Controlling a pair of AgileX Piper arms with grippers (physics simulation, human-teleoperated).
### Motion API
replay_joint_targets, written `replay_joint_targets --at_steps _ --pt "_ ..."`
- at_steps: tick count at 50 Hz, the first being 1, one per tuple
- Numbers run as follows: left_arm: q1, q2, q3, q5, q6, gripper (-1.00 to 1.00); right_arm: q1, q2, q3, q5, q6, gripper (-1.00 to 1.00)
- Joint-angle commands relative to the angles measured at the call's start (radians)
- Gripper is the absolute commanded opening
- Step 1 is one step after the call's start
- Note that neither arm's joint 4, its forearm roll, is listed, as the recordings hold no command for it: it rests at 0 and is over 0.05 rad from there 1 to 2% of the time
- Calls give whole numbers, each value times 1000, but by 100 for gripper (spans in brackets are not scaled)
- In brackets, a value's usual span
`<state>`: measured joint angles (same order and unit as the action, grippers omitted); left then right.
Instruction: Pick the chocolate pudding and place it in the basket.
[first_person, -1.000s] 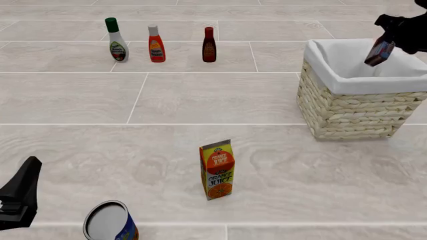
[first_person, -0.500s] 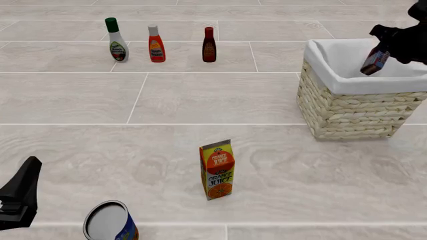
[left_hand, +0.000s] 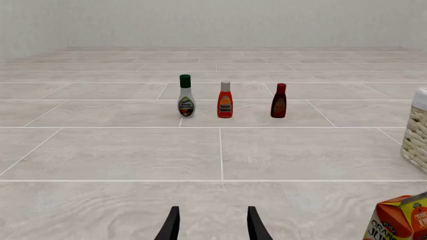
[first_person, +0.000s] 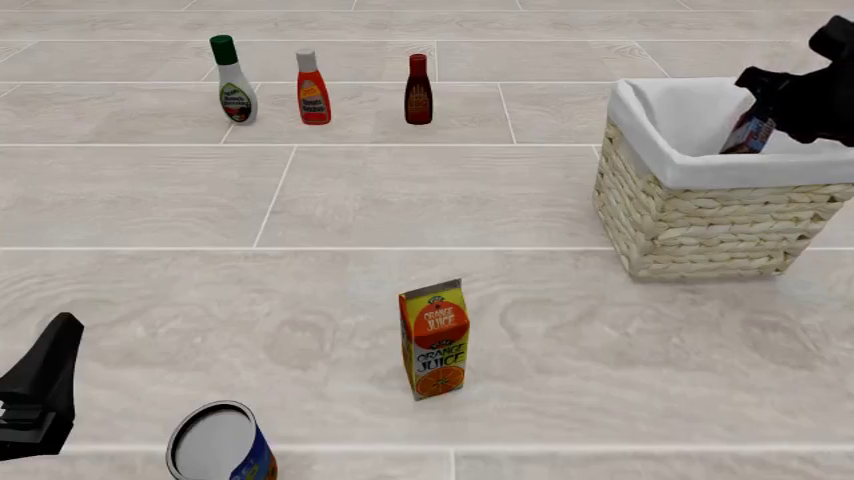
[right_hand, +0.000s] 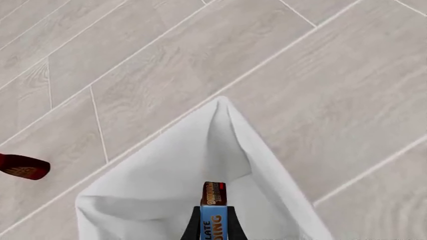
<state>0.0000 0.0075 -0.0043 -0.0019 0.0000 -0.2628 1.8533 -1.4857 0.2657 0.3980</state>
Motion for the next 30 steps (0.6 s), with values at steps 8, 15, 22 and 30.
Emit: replay_joint_targets --at_steps 8,15,22,30 --pt "0 0 0 0 0 100 3 16 0 -2 20 -100" --pt "0 0 0 0 0 100 1 12 6 -4 14 -100" --pt "0 0 0 0 0 100 1 6 9 -10 19 -100" --pt "0 0 0 0 0 100 6 0 12 -15 32 100"
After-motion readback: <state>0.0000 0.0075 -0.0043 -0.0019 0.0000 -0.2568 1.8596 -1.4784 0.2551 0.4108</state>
